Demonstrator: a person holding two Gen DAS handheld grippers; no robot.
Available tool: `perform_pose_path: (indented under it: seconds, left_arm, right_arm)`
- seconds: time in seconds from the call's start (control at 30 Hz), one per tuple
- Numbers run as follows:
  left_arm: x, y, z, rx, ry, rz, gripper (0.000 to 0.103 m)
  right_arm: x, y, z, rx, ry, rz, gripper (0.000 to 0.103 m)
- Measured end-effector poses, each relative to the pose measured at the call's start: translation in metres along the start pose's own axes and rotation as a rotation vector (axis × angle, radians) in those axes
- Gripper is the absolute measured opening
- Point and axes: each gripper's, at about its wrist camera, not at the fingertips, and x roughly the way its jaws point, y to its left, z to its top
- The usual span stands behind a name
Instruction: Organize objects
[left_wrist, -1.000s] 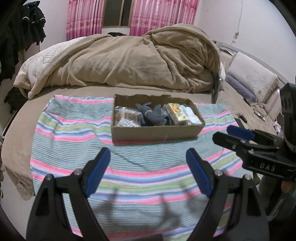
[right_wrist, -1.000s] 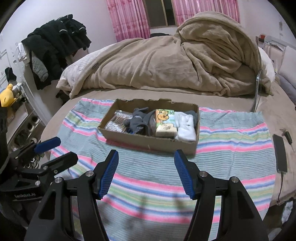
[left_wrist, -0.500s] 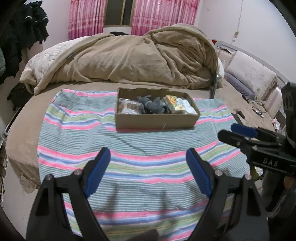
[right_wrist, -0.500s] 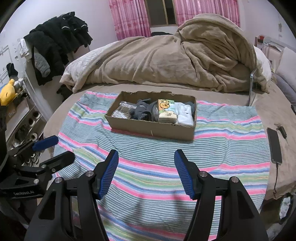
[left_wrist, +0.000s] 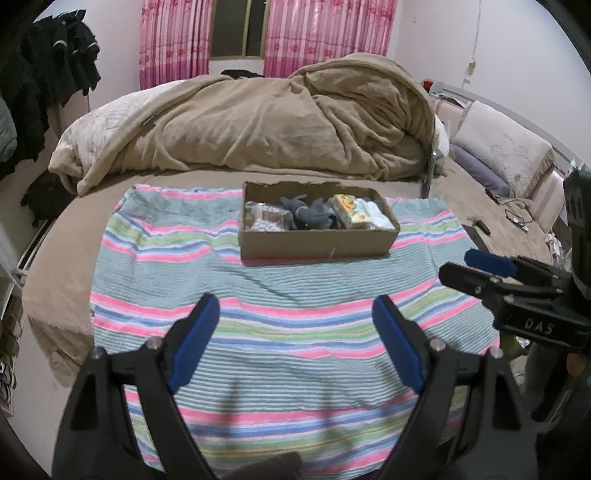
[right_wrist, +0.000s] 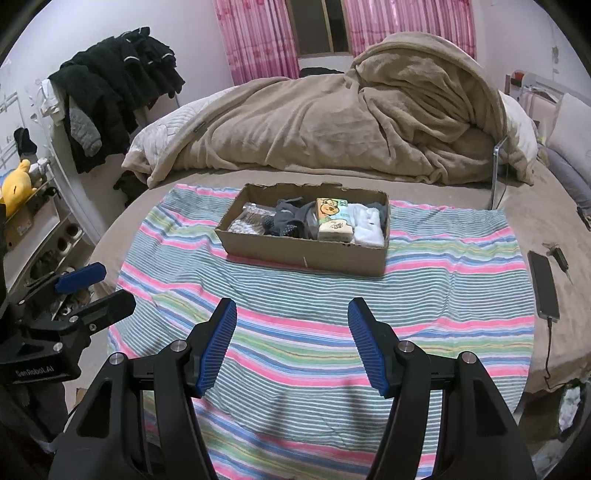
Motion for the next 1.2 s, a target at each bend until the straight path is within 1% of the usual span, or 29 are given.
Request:
perform_pose_path:
  seconds: [0.07, 0.27, 0.5, 0.83, 1.2]
  left_arm:
    - [0.001, 0.002, -0.001, -0.008, 0.002, 0.005, 0.090]
    - [0.006, 0.004, 0.000, -0.008, -0.006, 0.040, 0.090]
    - [0.012, 0.000, 0.002, 0.003, 0.011, 0.017, 0.090]
    - [0.013, -0.002, 0.003, 0.003, 0.014, 0.031, 0.090]
    - [0.015, -0.001, 0.004, -0.004, 0.015, 0.038, 0.090]
  right_arm:
    - [-0.001, 0.000, 0.000, 0.001, 0.004, 0.002, 0.066]
    - [0.000, -0.001, 0.001, -0.005, 0.011, -0.001, 0.066]
    - [0.004, -0.005, 0.002, 0.008, 0.006, -0.001, 0.066]
    - [0.008, -0.011, 0.002, 0.012, 0.007, 0.018, 0.066]
    - [0.012, -0.015, 0.001, 0.016, 0.013, 0.019, 0.066]
